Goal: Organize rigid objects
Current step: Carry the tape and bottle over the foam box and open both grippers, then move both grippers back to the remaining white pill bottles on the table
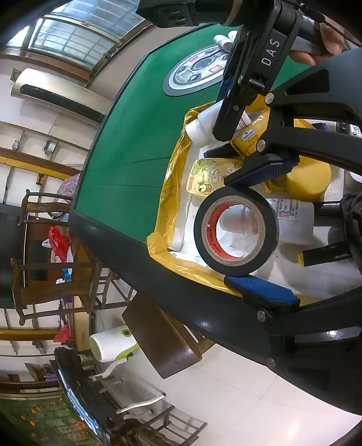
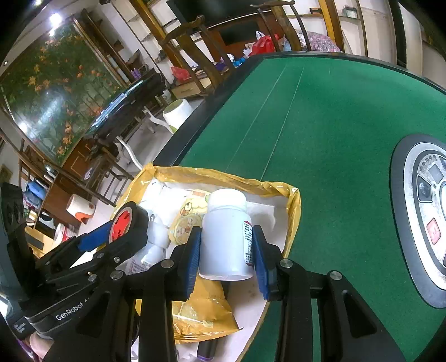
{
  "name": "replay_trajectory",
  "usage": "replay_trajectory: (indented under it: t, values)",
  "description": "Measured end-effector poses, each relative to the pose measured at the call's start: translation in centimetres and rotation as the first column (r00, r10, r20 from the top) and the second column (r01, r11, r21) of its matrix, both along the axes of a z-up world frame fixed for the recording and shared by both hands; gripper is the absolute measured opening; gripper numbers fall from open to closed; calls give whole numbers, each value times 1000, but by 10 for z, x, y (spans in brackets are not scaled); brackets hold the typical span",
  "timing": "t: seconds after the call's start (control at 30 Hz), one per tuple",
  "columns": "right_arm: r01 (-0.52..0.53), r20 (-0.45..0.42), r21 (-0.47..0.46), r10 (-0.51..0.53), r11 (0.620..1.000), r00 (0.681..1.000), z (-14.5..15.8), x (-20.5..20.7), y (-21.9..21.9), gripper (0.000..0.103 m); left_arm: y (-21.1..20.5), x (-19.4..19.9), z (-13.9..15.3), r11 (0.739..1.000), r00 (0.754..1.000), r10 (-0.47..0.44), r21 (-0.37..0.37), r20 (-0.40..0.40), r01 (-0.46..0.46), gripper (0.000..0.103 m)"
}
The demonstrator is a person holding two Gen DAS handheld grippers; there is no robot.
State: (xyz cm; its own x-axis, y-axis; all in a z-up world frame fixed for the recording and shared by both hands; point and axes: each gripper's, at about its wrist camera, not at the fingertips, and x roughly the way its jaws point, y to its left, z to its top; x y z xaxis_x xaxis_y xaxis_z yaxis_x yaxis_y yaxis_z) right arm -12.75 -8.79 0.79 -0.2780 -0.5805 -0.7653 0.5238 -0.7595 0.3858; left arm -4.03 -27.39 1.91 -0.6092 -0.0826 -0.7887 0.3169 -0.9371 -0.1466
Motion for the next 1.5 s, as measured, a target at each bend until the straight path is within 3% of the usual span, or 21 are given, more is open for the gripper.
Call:
replay_trajectory:
  t: [0.2,0.3,0.83,0.87,0.93,1.13,1.37,1.5]
  values:
    - [1,-1,-18,-1,1000,1000,6,3,11,34,0,0,1,1000,1000,-11,2,19,11,61]
    - [5,-10,-34,-5,999,1000,11,4,15,39,0,-1,1,1000,1000,-9,31,26,8,61]
    - [-2,-11,-129,1,992,1000,24,25,53,40,-13,5,5,986,1000,25,164,14,-27,61]
    - [-3,-12,-134,1,991,1000,25,25,55,40,-14,5,4,983,1000,23,181,12,-25,64]
    - [-2,-14,-142,0,990,1000,26,29,62,40,-15,7,5,977,999,36,209,-6,-34,80]
    - [4,-22,-162,-7,987,1000,24,34,87,40,-18,15,17,976,997,69,208,-37,-60,80]
    - [52,-21,-186,-57,981,998,20,32,139,40,28,41,50,991,985,39,133,-169,-17,80]
    - [160,-73,-183,-175,970,982,28,15,195,40,85,52,55,991,972,-53,106,-227,79,82]
